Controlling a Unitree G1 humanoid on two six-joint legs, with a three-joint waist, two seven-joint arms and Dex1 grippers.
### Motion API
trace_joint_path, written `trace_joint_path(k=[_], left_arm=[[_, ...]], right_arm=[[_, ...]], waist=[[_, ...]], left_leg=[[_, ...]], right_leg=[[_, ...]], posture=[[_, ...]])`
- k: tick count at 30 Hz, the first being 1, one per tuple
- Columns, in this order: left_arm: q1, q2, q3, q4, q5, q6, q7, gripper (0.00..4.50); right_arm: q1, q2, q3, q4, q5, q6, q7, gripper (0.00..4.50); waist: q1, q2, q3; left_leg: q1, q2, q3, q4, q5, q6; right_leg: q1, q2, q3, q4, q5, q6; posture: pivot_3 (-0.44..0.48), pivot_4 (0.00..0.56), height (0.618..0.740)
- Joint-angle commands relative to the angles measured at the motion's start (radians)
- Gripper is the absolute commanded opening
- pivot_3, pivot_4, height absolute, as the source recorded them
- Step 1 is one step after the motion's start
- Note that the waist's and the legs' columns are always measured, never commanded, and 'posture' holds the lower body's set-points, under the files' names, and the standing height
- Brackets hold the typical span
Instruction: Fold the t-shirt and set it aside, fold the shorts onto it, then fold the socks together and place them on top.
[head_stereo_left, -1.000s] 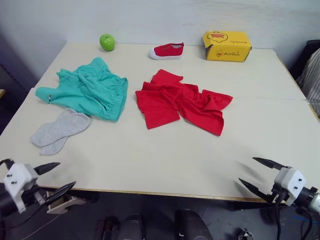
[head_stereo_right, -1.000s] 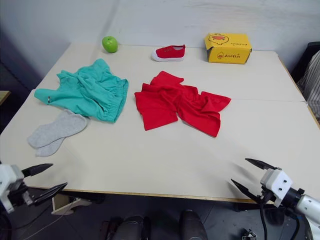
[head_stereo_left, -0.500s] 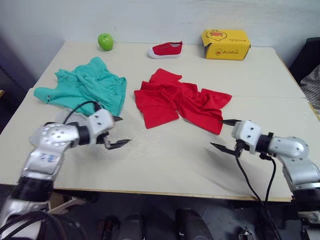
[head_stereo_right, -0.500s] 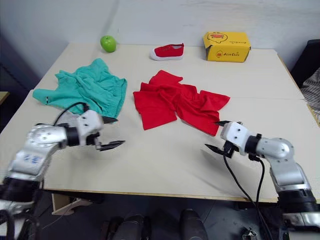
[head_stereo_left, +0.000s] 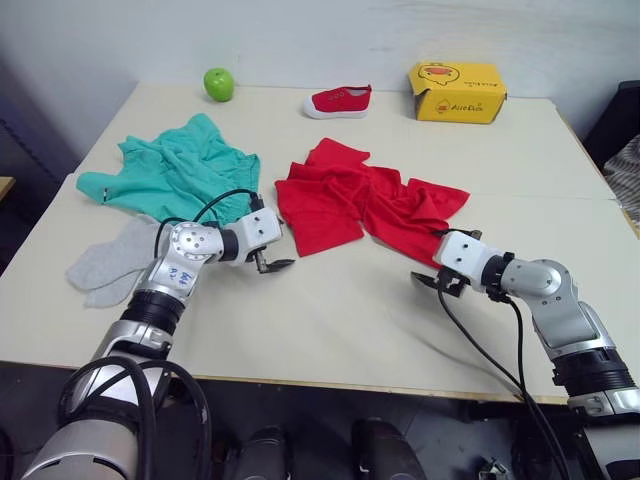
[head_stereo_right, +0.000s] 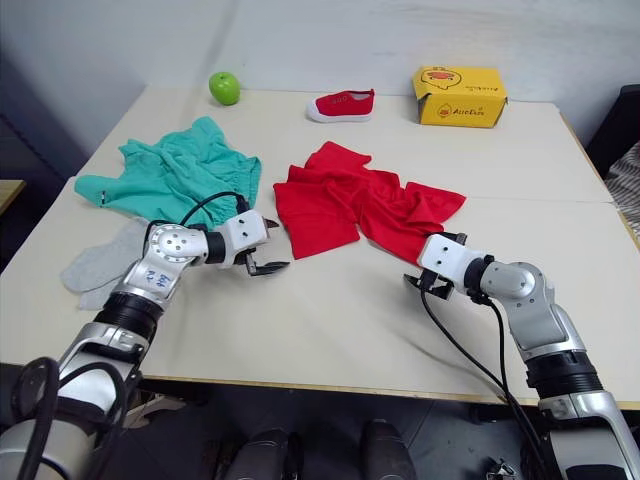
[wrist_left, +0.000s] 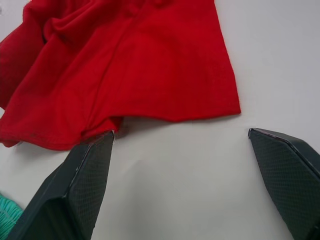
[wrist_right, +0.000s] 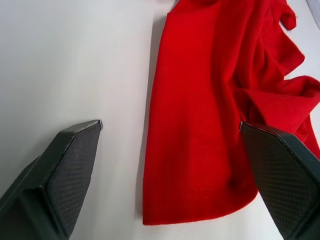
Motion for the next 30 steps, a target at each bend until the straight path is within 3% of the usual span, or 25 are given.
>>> trace_joint_path(k=[1, 11, 15, 26, 28, 30], left_arm=[[-0.039, -0.036, -0.052, 0.091, 0.072, -0.073, 0.015, 4.50], [-0.170, -0.140, -0.101, 0.376, 0.200, -0.186, 0.189, 4.50], [-0.193, -0.153, -0.117, 0.445, 0.241, -0.200, 0.270, 3.61], [-0.197, -0.149, -0.123, 0.491, 0.256, -0.194, 0.327, 0.11], [-0.201, -0.134, -0.137, 0.490, 0.281, -0.200, 0.369, 0.00], [-0.202, -0.125, -0.123, 0.485, 0.270, -0.206, 0.368, 0.00]], right_arm=[[-0.016, -0.012, 0.002, 0.051, -0.037, 0.050, -0.027, 4.48], [-0.112, -0.027, 0.059, 0.190, -0.156, 0.060, -0.100, 4.48], [-0.112, -0.027, 0.055, 0.189, -0.157, 0.075, -0.102, 4.50], [-0.079, -0.033, 0.041, 0.163, -0.171, 0.038, -0.135, 0.75], [-0.078, -0.034, 0.040, 0.165, -0.171, 0.020, -0.133, 0.06], [-0.074, -0.039, 0.033, 0.156, -0.163, -0.006, -0.128, 0.02]], waist=[[0.004, 0.000, 0.000], [0.017, -0.003, -0.004], [0.017, -0.005, -0.005], [0.008, -0.005, -0.005], [0.007, -0.005, -0.005], [0.005, -0.005, -0.005]], left_leg=[[0.001, -0.001, 0.000, 0.000, 0.000, 0.001], [0.001, -0.008, -0.001, 0.006, -0.001, 0.008], [0.001, -0.010, -0.003, 0.006, -0.001, 0.009], [0.000, -0.010, -0.002, 0.005, -0.001, 0.009], [0.000, -0.010, -0.001, 0.005, 0.000, 0.009], [0.000, -0.010, -0.001, 0.004, 0.000, 0.008]], right_leg=[[0.000, -0.001, 0.000, 0.000, 0.000, 0.000], [0.003, -0.009, 0.000, 0.000, 0.003, 0.005], [0.004, -0.013, -0.001, -0.001, 0.004, 0.008], [0.002, -0.018, -0.003, -0.001, 0.005, 0.008], [0.002, -0.018, -0.003, -0.001, 0.005, 0.009], [0.002, -0.018, -0.003, -0.001, 0.005, 0.009]], posture=[[0.000, 0.150, 0.740], [0.000, 0.150, 0.740], [0.000, 0.150, 0.740], [0.000, 0.150, 0.740], [0.000, 0.150, 0.740], [0.000, 0.150, 0.740]])
